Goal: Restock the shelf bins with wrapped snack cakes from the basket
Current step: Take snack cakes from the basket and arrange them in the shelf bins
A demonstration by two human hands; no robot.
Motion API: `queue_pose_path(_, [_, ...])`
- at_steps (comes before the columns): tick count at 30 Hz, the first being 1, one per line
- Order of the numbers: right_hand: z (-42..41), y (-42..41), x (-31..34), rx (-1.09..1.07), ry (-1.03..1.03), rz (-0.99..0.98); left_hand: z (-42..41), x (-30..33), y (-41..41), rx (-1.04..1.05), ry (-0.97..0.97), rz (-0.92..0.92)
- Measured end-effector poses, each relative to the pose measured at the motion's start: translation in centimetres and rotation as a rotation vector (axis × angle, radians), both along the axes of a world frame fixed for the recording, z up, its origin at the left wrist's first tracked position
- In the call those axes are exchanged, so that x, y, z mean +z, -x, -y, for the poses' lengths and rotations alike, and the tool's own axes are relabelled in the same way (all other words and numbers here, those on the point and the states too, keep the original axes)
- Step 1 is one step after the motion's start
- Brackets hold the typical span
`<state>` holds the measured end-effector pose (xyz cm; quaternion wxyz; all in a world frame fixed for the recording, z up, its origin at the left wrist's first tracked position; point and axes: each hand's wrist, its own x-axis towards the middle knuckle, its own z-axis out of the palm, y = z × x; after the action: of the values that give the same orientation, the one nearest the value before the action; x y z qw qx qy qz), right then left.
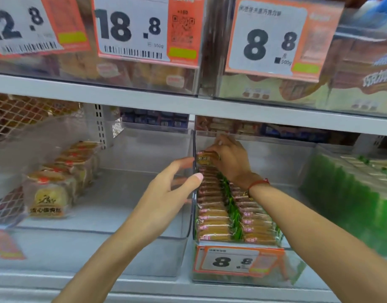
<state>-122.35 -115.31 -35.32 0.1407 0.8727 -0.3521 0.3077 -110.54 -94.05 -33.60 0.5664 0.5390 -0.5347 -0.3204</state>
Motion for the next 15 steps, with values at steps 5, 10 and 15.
queue_pose_path(5, [-0.3,-0.1,-0.4,0.027,-0.013,-0.037,0.1,-0.3,-0.1,0.011,0.000,0.041])
queue_pose_path(10, [-0.6,-0.1,0.4,0.009,-0.129,-0.114,0.0,-0.1,0.0,0.034,0.015,0.079])
queue_pose_path(15, [-2.3,1.0,2.7,-0.003,-0.265,-0.258,-0.3,0.2,0.1,0.070,0.019,0.124])
